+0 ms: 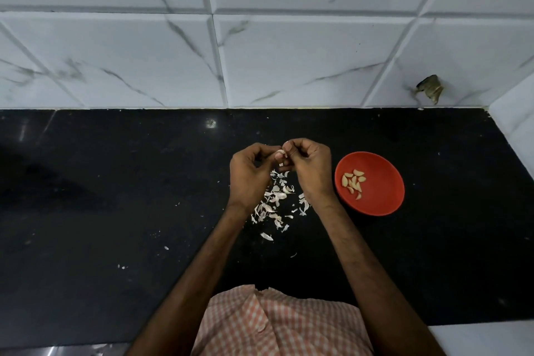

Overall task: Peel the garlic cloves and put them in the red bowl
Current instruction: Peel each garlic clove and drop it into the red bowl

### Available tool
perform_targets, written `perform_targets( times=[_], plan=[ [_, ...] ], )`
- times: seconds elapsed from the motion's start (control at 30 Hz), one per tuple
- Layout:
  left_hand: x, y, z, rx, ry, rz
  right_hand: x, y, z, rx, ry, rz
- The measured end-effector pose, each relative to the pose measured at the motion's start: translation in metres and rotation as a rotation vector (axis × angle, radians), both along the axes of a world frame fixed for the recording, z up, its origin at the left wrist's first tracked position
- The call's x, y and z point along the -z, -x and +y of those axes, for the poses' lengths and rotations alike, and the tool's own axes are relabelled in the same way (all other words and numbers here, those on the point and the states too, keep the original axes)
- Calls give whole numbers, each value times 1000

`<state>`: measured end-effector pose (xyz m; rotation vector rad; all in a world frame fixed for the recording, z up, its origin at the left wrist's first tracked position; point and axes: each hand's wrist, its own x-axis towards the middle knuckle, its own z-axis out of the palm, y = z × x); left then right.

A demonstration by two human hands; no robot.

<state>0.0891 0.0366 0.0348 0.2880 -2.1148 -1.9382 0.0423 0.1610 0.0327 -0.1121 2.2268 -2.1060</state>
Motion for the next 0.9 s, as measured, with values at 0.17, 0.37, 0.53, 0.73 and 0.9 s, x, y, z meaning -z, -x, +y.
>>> perform_targets(
  times=[0.17, 0.37, 0.53, 0.73, 0.9],
  plan=[
    [0, -3, 9, 70, -37, -29, 0, 0, -2, 92, -88, 105],
    [7, -4, 1, -8, -61, 1, -2, -1, 9, -26, -124, 161],
    [11, -2, 0, -35, 114, 47, -3, -3, 12, -8, -385, 337],
    [7, -1, -2, -53, 124, 49, -3, -2, 12, -83, -376, 323],
    [3, 0, -6, -107, 181, 71, -2, -5, 8, -158, -336, 299]
  ],
)
